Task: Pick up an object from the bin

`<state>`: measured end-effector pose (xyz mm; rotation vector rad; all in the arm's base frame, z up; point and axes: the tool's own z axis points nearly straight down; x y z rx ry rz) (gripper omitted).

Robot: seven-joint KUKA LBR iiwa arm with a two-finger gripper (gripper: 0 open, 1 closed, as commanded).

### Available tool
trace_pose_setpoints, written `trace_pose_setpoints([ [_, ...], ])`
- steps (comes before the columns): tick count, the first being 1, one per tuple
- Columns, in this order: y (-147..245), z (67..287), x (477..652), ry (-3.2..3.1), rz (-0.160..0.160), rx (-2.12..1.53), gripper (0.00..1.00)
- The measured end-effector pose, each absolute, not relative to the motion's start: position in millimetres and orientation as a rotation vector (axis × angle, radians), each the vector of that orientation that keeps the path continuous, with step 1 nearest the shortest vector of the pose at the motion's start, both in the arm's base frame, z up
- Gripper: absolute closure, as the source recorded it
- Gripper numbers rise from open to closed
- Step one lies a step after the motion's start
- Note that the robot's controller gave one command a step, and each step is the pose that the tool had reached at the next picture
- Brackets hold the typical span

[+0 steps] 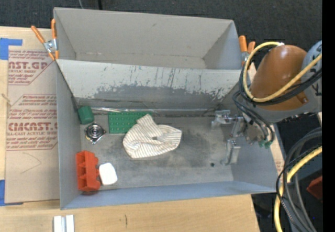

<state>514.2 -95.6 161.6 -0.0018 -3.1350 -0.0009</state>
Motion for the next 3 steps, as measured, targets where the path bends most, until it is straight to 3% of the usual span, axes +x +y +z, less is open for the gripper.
trace_pose_setpoints([
  [2,-93,166,516.3,-3.143,0.001,0.001,0.0],
  [3,-59,144,525.3,-3.142,-0.005,0.08,0.0],
])
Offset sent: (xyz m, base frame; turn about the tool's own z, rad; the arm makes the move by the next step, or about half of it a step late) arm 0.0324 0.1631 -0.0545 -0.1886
